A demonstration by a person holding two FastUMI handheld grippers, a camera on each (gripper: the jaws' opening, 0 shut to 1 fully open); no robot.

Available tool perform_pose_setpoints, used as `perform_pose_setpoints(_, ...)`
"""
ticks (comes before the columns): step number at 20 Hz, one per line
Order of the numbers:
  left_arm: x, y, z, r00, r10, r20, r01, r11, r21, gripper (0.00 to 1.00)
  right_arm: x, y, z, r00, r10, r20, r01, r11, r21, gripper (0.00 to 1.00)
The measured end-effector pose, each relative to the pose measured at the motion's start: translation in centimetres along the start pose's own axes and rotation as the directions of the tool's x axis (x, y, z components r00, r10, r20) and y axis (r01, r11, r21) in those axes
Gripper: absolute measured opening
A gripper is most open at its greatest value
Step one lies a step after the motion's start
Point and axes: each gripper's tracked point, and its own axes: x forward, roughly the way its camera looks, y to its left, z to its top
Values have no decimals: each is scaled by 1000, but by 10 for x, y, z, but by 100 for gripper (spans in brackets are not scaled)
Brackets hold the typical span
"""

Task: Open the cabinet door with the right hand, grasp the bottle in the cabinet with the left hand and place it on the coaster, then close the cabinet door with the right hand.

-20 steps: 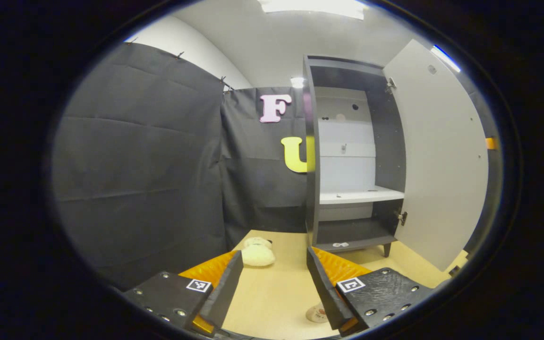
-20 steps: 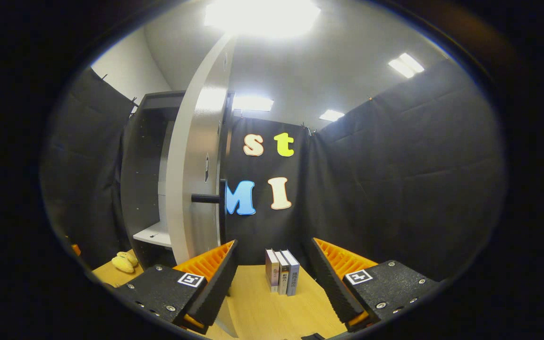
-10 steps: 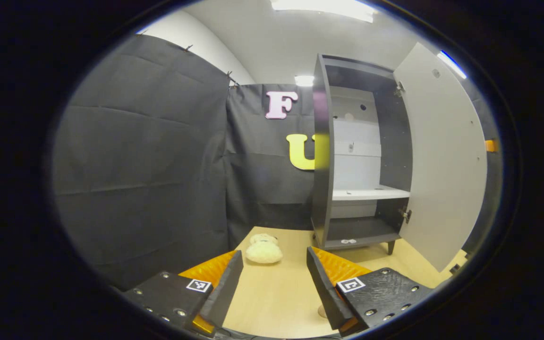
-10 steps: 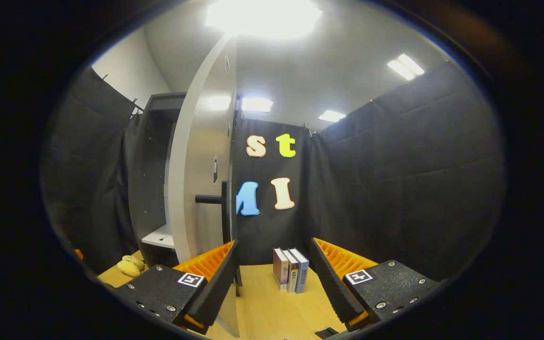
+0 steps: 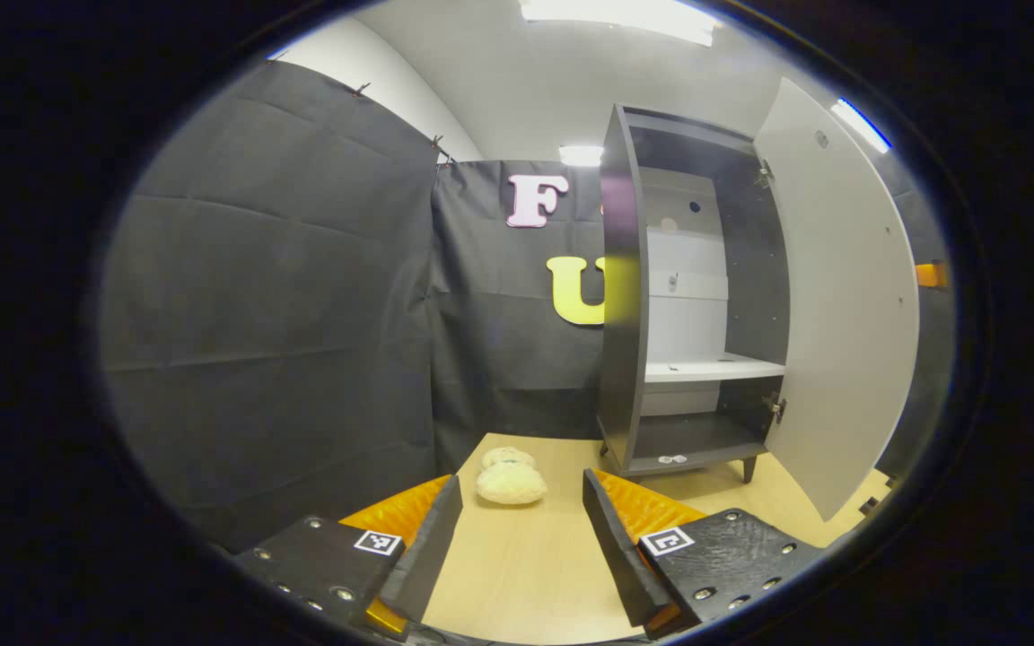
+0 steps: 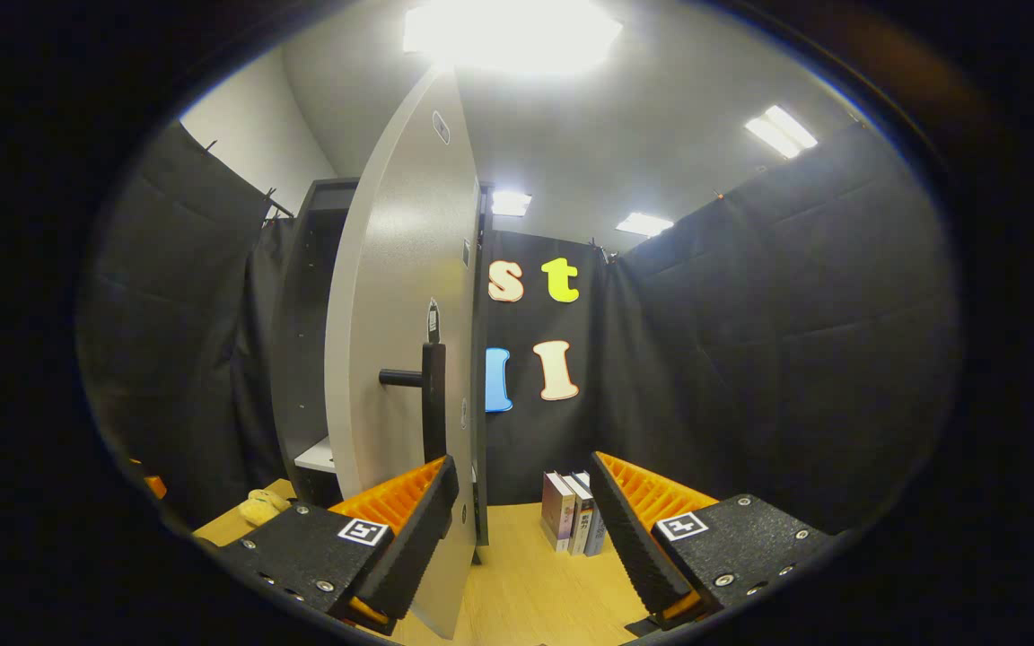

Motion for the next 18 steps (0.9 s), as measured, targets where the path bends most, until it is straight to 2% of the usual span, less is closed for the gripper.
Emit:
perform_pose_setpoints(3,2,9,-1,1000,-1,0,1,1000,-8,84,0,16,0,1000,19,2,-19,1000,5,93)
perform_pose_setpoints(4,2,11,-1,1000,-1,0,1,1000,-11,81,1,22,0,1000,26,1,-26,1000,6,93)
perform_pose_setpoints(5,2,14,-1,1000,-2,1,2,1000,-13,84,2,28,0,999,34,2,-34,999,7,93)
perform_pose_setpoints(7,3,21,0,1000,0,5,0,1000,-15,84,3,41,0,999,52,4,-52,999,8,93)
perform_pose_setpoints(9,1,28,1,1000,5,9,-5,1000,-16,81,4,57,1,997,76,6,-76,997,6,93)
perform_pose_setpoints(13,1,44,0,1000,28,7,-28,999,-22,81,11,85,3,993,119,10,-119,993,13,93)
perform_pose_setpoints(14,2,49,-1,999,35,5,-35,999,-23,84,13,91,4,992,126,9,-126,992,17,93)
perform_pose_setpoints(15,0,54,-1,999,43,5,-43,999,-22,81,16,96,4,991,132,10,-132,991,21,93)
perform_pose_setpoints(16,-2,58,0,999,51,6,-51,999,-21,84,19,101,5,991,136,11,-136,990,26,93)
perform_pose_setpoints(18,-5,66,2,998,63,8,-62,998,-18,84,24,110,4,989,147,9,-147,988,35,93)
